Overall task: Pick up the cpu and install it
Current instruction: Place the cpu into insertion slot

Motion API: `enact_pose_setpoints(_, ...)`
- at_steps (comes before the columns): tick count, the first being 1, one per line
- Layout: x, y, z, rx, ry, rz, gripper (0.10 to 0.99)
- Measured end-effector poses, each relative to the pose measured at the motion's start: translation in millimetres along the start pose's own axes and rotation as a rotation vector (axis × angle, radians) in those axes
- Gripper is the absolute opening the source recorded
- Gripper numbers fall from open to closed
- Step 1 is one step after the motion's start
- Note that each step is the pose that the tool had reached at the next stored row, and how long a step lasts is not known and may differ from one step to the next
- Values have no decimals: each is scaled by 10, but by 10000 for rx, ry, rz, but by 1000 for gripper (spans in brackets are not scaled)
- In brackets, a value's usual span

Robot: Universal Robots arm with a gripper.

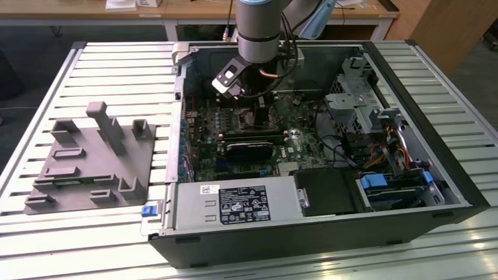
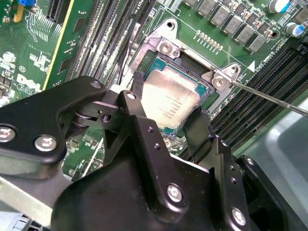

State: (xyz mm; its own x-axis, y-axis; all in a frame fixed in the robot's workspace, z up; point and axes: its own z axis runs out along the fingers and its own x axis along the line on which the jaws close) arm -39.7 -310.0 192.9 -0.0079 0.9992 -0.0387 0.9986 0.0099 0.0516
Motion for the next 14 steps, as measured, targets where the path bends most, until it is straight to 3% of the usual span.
enact_pose_setpoints(14,17,1,-21,-1,4,1,612)
